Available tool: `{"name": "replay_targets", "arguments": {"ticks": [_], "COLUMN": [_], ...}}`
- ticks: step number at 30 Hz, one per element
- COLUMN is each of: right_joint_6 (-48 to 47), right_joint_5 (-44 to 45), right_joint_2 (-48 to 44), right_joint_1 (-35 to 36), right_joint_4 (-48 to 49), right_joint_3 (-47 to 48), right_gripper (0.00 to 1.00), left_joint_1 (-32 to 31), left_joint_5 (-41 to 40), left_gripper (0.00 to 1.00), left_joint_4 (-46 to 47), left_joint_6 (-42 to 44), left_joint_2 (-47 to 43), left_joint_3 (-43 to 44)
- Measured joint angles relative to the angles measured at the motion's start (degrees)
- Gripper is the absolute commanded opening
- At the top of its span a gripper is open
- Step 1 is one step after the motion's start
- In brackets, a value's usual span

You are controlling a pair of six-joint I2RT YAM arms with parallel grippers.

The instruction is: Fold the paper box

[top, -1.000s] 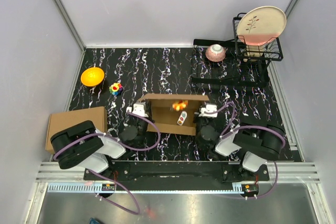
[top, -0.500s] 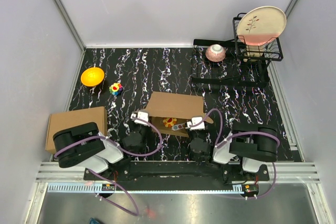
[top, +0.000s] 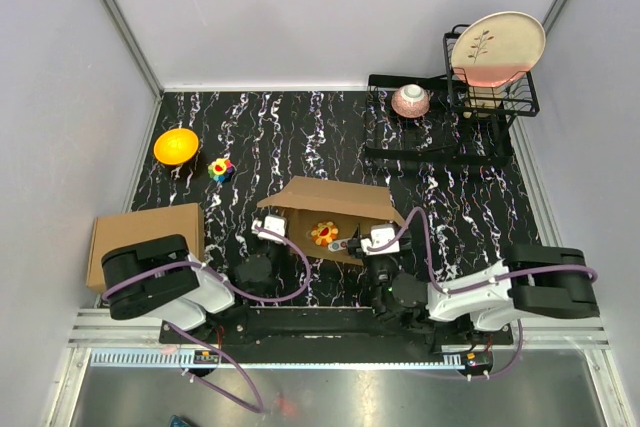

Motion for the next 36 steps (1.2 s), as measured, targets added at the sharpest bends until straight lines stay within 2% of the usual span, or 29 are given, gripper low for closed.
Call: {"name": "replay_targets", "arguments": {"ticks": [7, 16, 19, 20, 21, 24, 25, 29, 32, 36], "right_joint_6": [-8.3, -13.0, -13.0, -12.0, -9.7, 0.1, 4.9, 22.1, 30.0, 38.9], "right_joint_5": [1.0, 1.4, -0.7, -1.4, -2.4, -5.6, -7.0, -12.5, -16.0, -22.3], "right_joint_2": [-9.8, -20.9, -22.6, -22.9, -23.4, -24.0, -24.4, -25.1, -23.5, -18.8], "right_joint_1": [5.1, 9.1, 9.2, 9.2, 8.7, 6.3, 4.9, -1.0, -4.0, -8.3], "right_joint_4": [-0.4, -3.4, -6.1, -7.9, -12.3, -25.7, -31.4, -48.3, -54.9, -59.9], "right_joint_3": [0.5, 10.4, 12.0, 12.4, 13.5, 16.0, 16.7, 16.7, 16.4, 14.8], "right_gripper": [0.84, 0.85, 0.76, 0.73, 0.65, 0.57, 0.53, 0.47, 0.46, 0.46], "left_joint_1": [-0.3, -0.3, -0.5, -0.7, -1.0, -3.1, -4.6, -10.0, -13.4, -15.6], "left_joint_5": [-1.1, -2.0, -2.1, -2.1, -2.3, -3.1, -3.7, -6.7, -9.2, -11.5], "left_gripper": [0.25, 0.25, 0.34, 0.42, 0.45, 0.56, 0.56, 0.58, 0.58, 0.58], "left_joint_4": [0.0, 0.0, 0.0, 0.0, 0.0, -0.7, -0.9, -1.2, -5.5, -31.2], "left_joint_6": [0.0, -0.6, -0.8, -0.8, -0.7, 0.2, 0.9, 2.8, 1.0, -11.0], "left_joint_2": [1.6, 4.2, 4.5, 4.5, 4.4, 2.5, 0.6, -8.9, -19.9, -36.3], "left_joint_3": [0.0, 0.0, 0.0, 0.0, 0.0, 0.0, 0.0, -0.1, 0.2, 4.2]}}
